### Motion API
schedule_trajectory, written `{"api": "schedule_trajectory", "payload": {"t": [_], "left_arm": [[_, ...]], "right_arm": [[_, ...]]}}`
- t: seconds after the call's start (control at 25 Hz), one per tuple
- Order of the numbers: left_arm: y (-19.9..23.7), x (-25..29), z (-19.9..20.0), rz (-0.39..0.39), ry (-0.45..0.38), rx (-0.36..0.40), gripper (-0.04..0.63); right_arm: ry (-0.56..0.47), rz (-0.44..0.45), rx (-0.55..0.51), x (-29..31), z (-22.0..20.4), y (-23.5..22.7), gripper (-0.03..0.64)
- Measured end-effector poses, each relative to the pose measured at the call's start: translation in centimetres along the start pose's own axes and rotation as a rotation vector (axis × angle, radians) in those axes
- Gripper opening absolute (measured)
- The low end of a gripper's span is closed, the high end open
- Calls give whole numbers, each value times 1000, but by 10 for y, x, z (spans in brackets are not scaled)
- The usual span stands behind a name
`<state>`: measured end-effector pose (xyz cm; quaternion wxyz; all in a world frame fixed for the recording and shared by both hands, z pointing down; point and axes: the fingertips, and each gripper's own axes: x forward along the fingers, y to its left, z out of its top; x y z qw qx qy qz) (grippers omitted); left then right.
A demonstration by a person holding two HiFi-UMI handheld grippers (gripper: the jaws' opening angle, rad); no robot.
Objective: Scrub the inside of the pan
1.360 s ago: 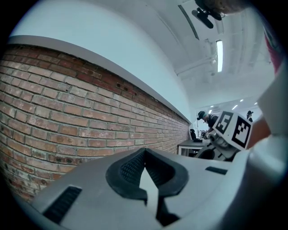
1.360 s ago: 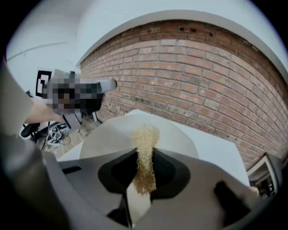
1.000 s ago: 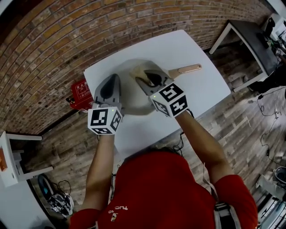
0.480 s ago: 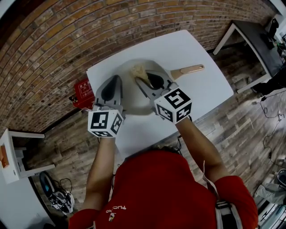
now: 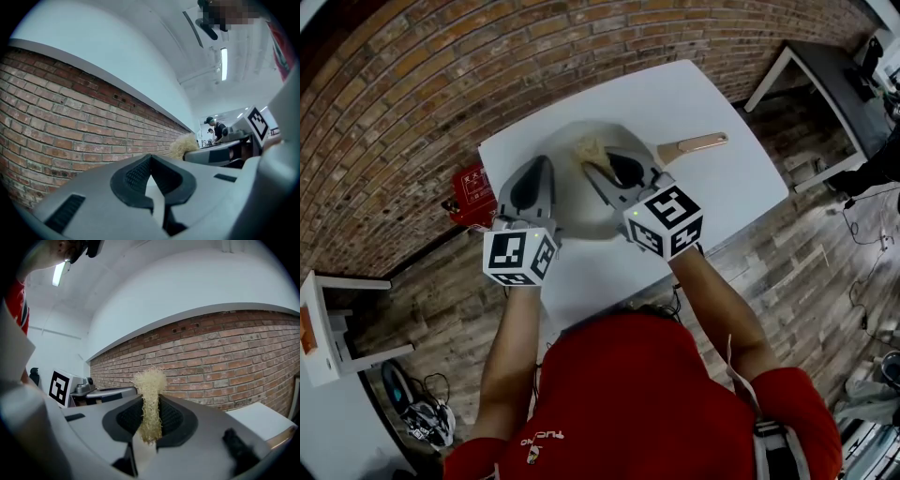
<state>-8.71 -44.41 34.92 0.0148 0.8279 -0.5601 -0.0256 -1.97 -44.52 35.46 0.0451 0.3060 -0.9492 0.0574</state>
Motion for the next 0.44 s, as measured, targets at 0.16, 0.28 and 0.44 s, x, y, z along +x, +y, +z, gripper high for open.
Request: {"api": "schedule_trajectory", "payload": {"t": [0.16, 0.28, 0.44], "left_arm": [[0, 1, -2, -5, 0, -5, 14], [0, 0, -4, -6, 1, -6, 14], [-1, 1, -6, -3, 3, -10, 14]], "right_arm": [[6, -5, 0, -1, -1, -1, 86], [10, -8, -2, -2, -2, -1, 86], [16, -10, 0, -3, -4, -2, 86]]}}
